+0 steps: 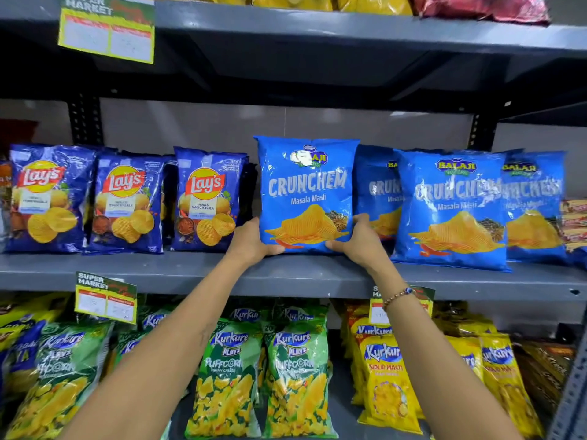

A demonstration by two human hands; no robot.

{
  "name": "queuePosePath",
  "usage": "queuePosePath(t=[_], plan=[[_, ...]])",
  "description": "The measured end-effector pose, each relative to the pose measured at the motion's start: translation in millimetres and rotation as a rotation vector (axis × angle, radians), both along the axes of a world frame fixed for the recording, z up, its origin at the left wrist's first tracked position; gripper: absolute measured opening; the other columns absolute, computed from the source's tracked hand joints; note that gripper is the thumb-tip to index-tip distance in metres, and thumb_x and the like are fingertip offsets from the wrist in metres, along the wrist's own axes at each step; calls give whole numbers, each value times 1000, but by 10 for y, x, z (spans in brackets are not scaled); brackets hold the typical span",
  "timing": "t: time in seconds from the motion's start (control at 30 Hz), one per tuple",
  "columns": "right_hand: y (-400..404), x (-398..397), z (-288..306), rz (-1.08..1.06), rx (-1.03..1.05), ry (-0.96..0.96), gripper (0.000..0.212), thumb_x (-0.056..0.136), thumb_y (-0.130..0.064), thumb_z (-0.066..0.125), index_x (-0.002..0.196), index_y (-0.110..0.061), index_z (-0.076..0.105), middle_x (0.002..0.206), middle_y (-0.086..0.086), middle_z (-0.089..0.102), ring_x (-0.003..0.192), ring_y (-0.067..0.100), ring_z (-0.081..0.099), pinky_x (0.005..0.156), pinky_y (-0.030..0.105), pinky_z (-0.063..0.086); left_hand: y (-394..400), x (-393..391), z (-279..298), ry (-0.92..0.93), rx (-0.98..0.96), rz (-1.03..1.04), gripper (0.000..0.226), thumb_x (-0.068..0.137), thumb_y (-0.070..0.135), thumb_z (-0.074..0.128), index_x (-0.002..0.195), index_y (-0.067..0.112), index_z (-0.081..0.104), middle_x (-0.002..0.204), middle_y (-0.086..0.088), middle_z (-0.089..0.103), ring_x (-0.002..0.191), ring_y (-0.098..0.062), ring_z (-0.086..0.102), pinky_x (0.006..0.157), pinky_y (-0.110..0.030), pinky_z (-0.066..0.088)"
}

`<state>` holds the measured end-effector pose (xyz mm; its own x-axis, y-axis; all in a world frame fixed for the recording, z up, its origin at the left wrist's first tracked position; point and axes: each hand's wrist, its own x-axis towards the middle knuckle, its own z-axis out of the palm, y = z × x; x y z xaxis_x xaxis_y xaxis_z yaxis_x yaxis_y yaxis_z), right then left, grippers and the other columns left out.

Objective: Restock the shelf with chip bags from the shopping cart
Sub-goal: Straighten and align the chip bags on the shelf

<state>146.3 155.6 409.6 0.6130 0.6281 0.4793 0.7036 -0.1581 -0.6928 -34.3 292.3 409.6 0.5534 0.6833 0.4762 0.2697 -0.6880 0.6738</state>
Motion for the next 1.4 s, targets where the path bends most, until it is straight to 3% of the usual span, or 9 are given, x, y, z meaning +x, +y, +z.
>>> queuePosePath(t=[0.43,0.57,0.7,0.83,0.9,1.0,1.13,1.27,1.4], plan=[[-10,-28,-51,-46,-9,-51,70,71,-33,80,117,-4,35,92,4,47,83,22,49,64,31,38,-85,-4,15,91,54,144,55,67,29,82,110,3,57,115,-15,68,104,-32,62,84,-39,51],[-49,-39,-39,-26,-21,-24,75,71,-32,80,124,-4,33,104,9,50,91,22,50,72,32,39,-164,-59,63,205,53,224,50,71,36,79,99,5,51,109,-16,65,96,-30,59,70,-34,42],[-170,-19,-9,-18,10,16,78,73,-26,79,131,-7,30,125,17,52,111,31,54,82,34,43,-393,-52,117,12,207,377,43,78,32,73,104,2,56,101,-15,65,98,-34,61,75,-40,45],[-408,11,156,-37,108,8,63,76,-24,77,123,-7,40,110,12,56,95,22,55,82,33,46,-693,148,185,-86,194,27,15,83,26,66,82,11,64,67,7,59,76,-17,61,73,-34,51],[-580,81,247,-60,154,5,49,78,-22,75,116,-7,49,102,8,60,86,19,60,76,25,49,-794,311,209,-89,188,-107,12,84,24,65,82,12,65,74,3,65,75,-11,58,74,-30,51],[-918,316,323,-170,231,-39,27,79,-17,72,102,-7,59,90,8,64,65,8,59,47,7,44,-921,635,205,-100,176,-247,15,85,20,65,95,10,66,84,2,64,73,-9,56,74,-28,49],[-1499,800,270,-478,263,-50,28,78,-25,72,99,-9,62,83,11,67,88,31,65,69,30,45,-1131,1122,178,-33,119,-409,60,85,27,67,135,10,40,124,-4,52,106,-16,54,90,-30,45],[-1891,1175,163,-510,232,100,65,75,-31,77,122,1,46,122,23,58,112,37,56,91,50,48,-1311,1559,159,8,2,-469,76,76,25,77,137,4,37,139,-11,47,127,-24,48,107,-41,41],[-1963,1365,55,-343,-2,247,81,80,-31,72,139,1,27,139,19,42,125,34,44,94,39,39,-1385,1790,86,101,-162,-521,79,72,29,80,134,9,37,141,-7,51,127,-25,50,107,-47,42]])
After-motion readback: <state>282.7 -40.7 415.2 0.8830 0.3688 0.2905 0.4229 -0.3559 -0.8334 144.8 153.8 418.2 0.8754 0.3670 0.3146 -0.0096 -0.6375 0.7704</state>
